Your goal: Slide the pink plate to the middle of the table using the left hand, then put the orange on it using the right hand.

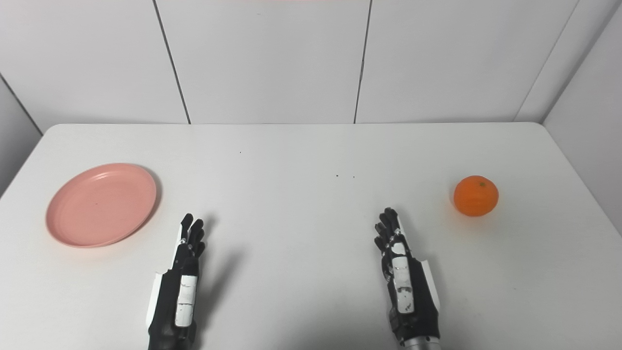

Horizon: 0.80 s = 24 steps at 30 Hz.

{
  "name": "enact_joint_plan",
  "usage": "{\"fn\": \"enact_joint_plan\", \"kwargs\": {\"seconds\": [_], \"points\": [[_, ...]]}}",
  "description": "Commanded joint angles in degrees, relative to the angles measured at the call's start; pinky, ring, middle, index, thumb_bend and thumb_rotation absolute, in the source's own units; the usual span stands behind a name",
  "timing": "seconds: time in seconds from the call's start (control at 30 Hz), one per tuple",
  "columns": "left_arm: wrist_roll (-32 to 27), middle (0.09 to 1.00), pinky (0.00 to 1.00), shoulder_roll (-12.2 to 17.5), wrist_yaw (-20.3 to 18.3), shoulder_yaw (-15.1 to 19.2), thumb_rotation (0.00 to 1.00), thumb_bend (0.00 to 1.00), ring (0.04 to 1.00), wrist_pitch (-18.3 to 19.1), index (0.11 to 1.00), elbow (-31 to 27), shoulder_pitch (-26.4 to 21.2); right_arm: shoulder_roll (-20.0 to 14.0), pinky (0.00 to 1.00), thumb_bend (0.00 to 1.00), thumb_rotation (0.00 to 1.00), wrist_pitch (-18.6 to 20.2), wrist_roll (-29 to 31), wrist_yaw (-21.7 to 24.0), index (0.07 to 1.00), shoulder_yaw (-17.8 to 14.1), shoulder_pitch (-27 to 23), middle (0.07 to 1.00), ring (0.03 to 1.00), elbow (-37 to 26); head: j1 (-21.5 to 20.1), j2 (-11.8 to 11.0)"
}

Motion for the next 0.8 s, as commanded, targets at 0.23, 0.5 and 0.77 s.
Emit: {"fn": "enact_joint_plan", "kwargs": {"seconds": [0.23,0.5,0.77], "points": [[0.0,0.984,1.0,3.3,0.1,0.7,1.0,0.86,0.993,-1.7,1.0,-0.5,12.5,-3.1,1.0,0.85,1.0,-4.9,-3.2,0.8,0.973,0.8,5.2,0.98,0.997,-3.3,-0.2,0.1],[-1.0,0.981,1.0,2.7,0.5,0.8,1.0,0.89,0.994,-2.9,0.998,0.1,12.7,-3.5,1.0,0.87,1.0,-5.1,-3.6,1.3,0.97,0.6,5.1,0.978,1.0,-3.0,0.4,0.1],[-2.6,0.979,1.0,3.0,-0.2,0.8,1.0,0.97,0.995,-2.9,1.0,-0.1,12.6,-3.1,1.0,0.87,1.0,-4.7,-3.8,1.4,0.968,1.0,5.2,0.977,0.999,-3.5,-0.3,0.4]]}}
